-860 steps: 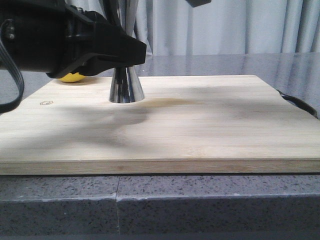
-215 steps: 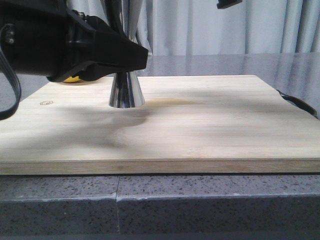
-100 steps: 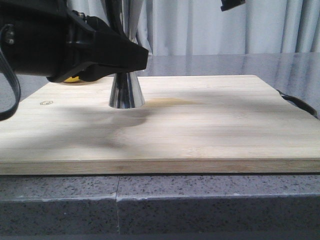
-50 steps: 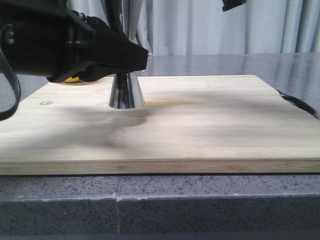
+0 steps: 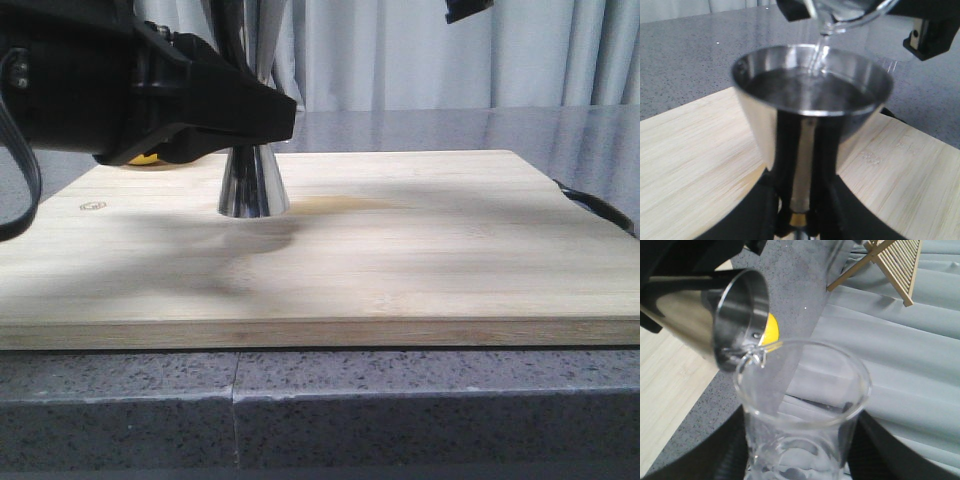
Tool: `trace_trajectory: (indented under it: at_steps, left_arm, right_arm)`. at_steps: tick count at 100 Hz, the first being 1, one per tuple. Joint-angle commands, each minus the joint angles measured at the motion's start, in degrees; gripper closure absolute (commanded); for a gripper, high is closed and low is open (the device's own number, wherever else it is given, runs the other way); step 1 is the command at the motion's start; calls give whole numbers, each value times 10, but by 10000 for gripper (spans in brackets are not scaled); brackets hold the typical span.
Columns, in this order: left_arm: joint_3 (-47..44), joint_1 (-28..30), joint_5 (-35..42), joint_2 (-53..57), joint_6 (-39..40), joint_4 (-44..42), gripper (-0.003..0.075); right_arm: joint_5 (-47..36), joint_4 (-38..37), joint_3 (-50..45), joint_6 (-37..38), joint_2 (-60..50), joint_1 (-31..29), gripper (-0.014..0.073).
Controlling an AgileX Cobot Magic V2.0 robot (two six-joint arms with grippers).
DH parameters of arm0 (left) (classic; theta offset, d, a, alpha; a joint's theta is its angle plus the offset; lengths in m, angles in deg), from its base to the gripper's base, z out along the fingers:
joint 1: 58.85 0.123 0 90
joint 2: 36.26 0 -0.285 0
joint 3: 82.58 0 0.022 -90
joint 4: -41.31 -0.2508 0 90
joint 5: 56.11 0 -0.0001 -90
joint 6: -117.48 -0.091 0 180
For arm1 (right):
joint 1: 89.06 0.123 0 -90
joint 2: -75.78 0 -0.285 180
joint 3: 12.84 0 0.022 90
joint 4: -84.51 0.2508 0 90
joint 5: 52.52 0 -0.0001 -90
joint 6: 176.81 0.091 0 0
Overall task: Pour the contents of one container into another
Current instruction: 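Keep tilting the beaker to empty it into the jigger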
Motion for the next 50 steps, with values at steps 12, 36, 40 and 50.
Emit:
trace_trajectory:
  at_steps: [12, 36, 40, 50]
  left_arm:
    - [18, -6, 47, 17, 4, 11, 739]
    - [18, -6, 47, 17, 4, 11, 739]
    - [18, -6, 47, 17, 4, 11, 739]
    - [18, -6, 47, 17, 4, 11, 739]
  right_arm:
    - [2, 29, 21, 6, -22, 1, 315]
    - [-5, 43, 21, 68, -22, 1, 315]
    - [-5, 43, 21, 78, -22, 1, 315]
    - [-5, 43, 21, 105, -22, 1, 315]
